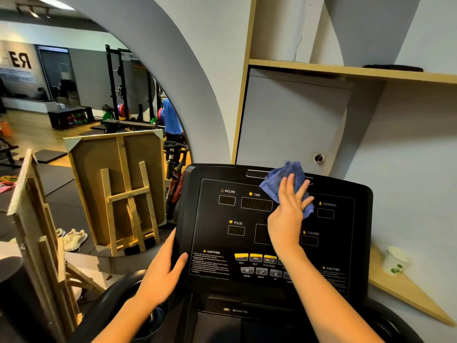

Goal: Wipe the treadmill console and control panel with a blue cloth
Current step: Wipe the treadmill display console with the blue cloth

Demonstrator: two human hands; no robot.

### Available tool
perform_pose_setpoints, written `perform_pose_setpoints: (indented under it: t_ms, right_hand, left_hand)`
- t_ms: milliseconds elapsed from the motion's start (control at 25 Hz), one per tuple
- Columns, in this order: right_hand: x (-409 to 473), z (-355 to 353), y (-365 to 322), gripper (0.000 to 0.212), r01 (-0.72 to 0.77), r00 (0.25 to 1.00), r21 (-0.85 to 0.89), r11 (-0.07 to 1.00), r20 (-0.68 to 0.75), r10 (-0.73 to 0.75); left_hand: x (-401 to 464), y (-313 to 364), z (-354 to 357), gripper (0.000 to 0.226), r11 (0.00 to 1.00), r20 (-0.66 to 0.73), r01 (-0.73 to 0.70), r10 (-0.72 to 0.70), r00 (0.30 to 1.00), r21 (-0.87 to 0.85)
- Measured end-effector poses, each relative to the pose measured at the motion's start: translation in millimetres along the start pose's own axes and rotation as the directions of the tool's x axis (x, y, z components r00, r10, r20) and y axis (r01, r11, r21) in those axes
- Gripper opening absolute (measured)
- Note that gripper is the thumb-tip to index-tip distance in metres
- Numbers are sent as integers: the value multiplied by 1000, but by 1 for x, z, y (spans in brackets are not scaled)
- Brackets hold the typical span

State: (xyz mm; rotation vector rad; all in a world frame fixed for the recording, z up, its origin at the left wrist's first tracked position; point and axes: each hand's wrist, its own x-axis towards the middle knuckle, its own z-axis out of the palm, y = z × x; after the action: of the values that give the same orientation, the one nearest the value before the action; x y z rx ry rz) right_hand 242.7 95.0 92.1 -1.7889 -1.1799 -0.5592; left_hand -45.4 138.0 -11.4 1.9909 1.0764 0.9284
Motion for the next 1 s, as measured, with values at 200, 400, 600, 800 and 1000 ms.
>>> perform_pose_setpoints:
  t_ms: [200,400,600,800,1000]
  right_hand:
    - [-7,29,-43,94,163,981,12,987,100,-164]
    - [-26,49,-76,89,355,917,6,935,195,-349]
    - [-49,59,-84,88,469,839,98,877,261,-478]
    - [-77,62,-78,88,547,755,194,815,307,-579]
    - [-108,64,-65,82,565,684,297,770,352,-638]
  left_hand:
    - [1,-2,-1,70,1000,10,-9,9,1000,-23]
    - [2,-5,-2,62,996,12,-17,18,1000,-91]
    - [1,2,0,51,984,4,-5,5,1000,-177]
    - [-3,9,1,45,976,-9,-6,4,1000,-216]
    - [-9,6,-1,56,973,-53,32,-45,998,-230]
